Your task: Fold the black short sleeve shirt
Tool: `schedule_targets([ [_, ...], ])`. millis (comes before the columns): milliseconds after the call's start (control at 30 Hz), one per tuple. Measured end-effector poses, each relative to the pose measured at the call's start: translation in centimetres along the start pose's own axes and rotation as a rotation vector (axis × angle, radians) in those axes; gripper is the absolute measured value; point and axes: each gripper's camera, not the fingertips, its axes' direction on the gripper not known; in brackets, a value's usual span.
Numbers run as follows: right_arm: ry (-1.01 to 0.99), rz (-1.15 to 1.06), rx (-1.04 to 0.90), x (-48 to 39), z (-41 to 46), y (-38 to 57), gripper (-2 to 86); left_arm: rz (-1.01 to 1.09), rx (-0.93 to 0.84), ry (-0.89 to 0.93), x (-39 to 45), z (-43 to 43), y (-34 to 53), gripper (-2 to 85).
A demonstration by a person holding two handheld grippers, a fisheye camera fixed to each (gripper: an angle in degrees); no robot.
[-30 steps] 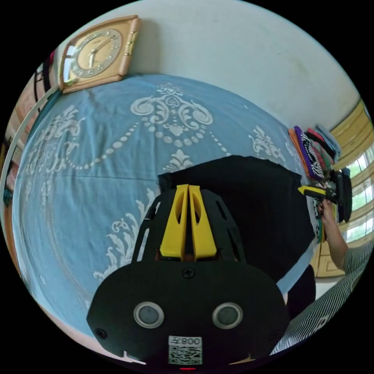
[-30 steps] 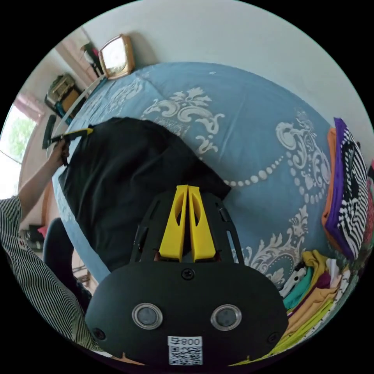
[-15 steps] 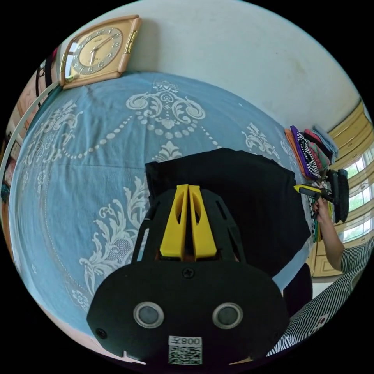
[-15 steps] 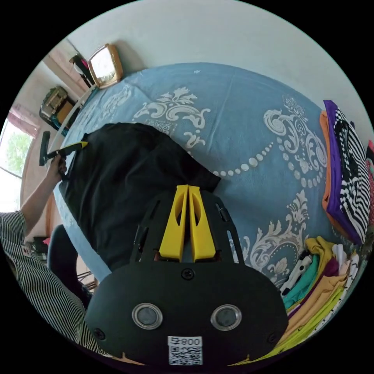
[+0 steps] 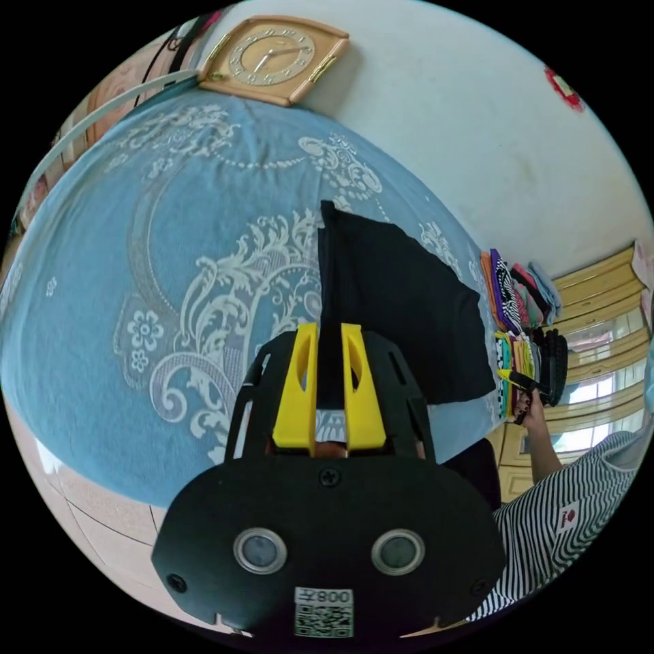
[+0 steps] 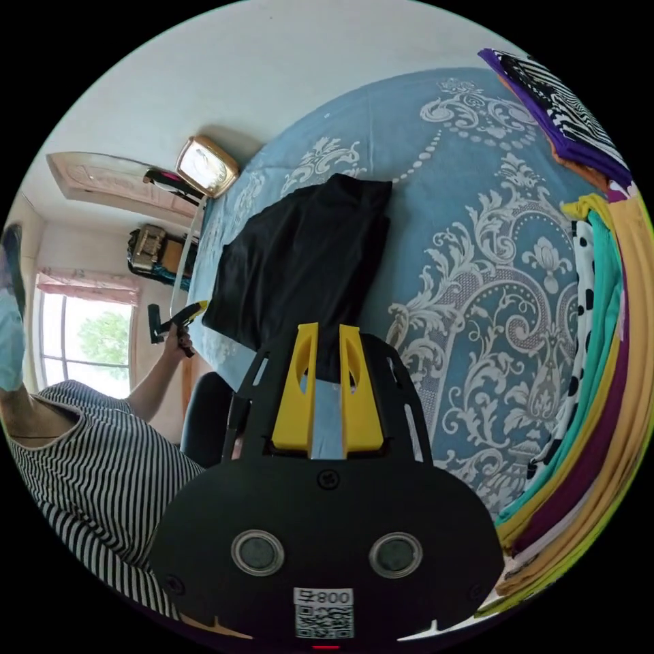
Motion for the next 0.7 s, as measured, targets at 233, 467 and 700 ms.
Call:
schedule_targets([
  [233, -0.107, 0.014, -0.048, 2.6, 3.6, 1.8, 2.2, 0.008, -0.034, -0.009, -0.4, -0.3, 1.6, 2.5],
  [467, -0.128, 0.006, -0.047, 4.2, 5.5, 5.1, 0.6, 0.004, -0.033, 0.013, -1.1, -0.3, 3.8, 1.5],
  [700, -0.091, 0.048, -0.051, 5.3, 8.5, 6.4, 0.4, -0.017, -0.001, -0.033, -0.5, 0.7, 6.8, 1.7],
])
